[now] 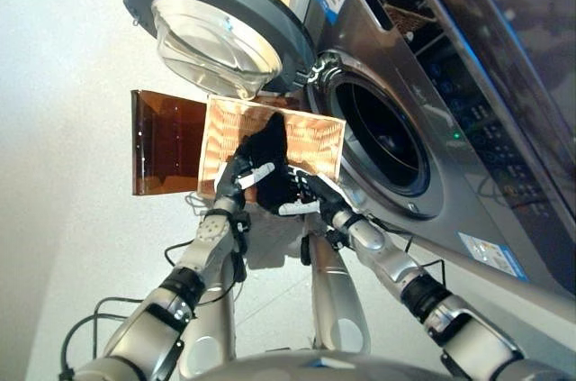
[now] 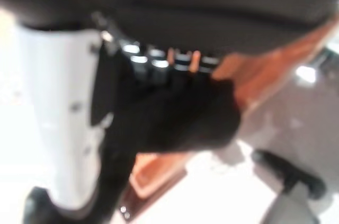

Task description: Pick up the clothes and place them into the washing machine

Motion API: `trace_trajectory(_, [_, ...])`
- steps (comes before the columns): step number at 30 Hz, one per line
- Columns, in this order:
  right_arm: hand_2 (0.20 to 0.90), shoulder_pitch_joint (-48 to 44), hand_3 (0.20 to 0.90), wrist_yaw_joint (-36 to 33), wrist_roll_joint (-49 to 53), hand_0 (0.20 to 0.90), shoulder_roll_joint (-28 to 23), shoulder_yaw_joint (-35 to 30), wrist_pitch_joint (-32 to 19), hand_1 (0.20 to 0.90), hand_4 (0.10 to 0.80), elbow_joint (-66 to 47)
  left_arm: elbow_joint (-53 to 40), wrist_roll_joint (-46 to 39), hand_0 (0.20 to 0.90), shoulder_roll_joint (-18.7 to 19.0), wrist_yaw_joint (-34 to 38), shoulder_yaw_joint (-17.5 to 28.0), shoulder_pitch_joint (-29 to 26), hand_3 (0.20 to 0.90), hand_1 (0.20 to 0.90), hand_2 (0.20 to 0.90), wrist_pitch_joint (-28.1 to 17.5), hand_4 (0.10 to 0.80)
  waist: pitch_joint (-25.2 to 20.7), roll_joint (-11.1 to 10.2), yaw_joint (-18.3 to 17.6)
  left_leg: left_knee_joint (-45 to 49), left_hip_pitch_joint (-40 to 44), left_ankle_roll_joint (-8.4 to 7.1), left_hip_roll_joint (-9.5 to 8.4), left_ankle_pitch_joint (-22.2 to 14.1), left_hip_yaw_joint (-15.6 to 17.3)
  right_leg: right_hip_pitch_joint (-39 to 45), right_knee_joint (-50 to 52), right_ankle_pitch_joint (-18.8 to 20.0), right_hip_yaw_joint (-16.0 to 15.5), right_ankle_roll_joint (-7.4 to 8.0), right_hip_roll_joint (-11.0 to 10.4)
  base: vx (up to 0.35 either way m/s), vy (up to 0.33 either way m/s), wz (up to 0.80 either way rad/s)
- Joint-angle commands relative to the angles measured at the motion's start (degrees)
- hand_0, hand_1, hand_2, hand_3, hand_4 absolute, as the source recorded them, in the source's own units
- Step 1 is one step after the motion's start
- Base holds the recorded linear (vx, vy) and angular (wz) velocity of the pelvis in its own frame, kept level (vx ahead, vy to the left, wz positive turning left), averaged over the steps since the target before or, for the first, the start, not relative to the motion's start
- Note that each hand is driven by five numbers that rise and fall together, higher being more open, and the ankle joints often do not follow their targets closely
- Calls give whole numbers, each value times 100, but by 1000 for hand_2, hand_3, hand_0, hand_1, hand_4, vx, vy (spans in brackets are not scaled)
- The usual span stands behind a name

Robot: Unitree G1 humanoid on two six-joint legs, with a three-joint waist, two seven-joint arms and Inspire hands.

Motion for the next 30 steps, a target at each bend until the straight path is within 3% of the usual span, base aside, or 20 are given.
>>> trace_trajectory(1, [900, -186, 900, 271, -232, 900, 111, 270, -243, 900, 800, -222, -830, 116, 200, -304, -381, -218, 109, 200, 200, 200, -279, 300, -528, 348, 151, -1001, -489, -256, -71, 957, -341, 52, 151, -433, -313, -128, 246, 0, 0, 0])
trace_trajectory(12, [900, -355, 900, 128, -598, 900, 288, 409, -152, 900, 800, -73, -835, 155, 200, -328, -341, -271, 70, 200, 200, 200, -258, 300, -526, 352, 184, -982, -514, -247, -73, 952, -344, 19, 185, -441, -310, -134, 237, 0, 0, 0])
trace_trajectory(30, [900, -79, 900, -351, -804, 900, 377, 52, -135, 900, 800, -148, -1116, 84, 200, -210, -297, -258, 258, 200, 200, 200, -263, 300, -617, 375, 178, -948, -508, -222, -78, 909, -336, 19, 253, -482, -313, -139, 238, 0, 0, 0])
